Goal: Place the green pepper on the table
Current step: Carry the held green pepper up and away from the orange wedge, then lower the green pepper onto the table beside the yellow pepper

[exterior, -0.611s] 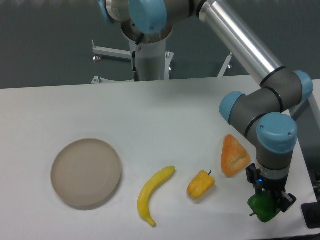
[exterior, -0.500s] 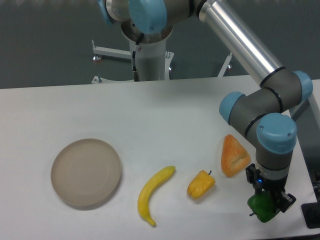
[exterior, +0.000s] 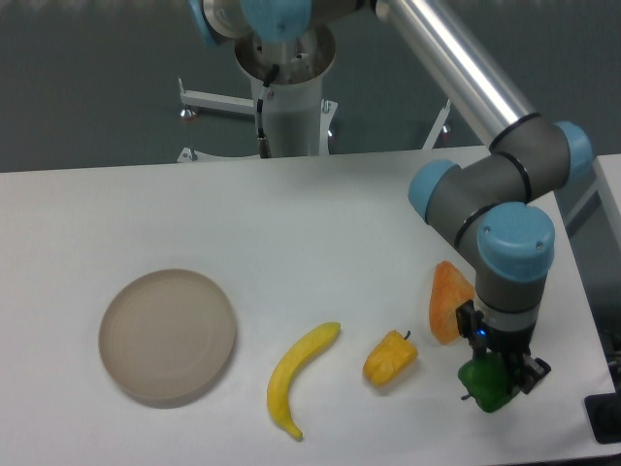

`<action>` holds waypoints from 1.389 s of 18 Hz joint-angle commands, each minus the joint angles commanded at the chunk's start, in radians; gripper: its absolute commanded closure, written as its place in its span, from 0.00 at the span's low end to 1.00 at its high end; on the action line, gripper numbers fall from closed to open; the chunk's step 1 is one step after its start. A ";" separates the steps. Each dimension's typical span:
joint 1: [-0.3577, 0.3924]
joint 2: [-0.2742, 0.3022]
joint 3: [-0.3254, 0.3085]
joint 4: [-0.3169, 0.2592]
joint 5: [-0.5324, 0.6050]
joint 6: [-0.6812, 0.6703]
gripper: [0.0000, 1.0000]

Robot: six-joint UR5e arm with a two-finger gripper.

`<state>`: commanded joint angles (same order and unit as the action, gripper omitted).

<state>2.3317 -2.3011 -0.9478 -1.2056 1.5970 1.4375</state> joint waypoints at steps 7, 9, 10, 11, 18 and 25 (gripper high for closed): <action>-0.023 0.175 -0.236 -0.054 -0.054 -0.040 0.62; -0.020 0.231 -0.348 -0.049 -0.071 -0.026 0.62; -0.014 0.255 -0.383 -0.048 -0.075 -0.023 0.62; -0.006 0.267 -0.417 -0.045 -0.078 -0.011 0.62; -0.002 0.327 -0.585 -0.029 -0.118 0.069 0.63; 0.003 0.358 -0.664 -0.020 -0.184 -0.020 0.62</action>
<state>2.3347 -1.9436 -1.6122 -1.2257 1.4128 1.4174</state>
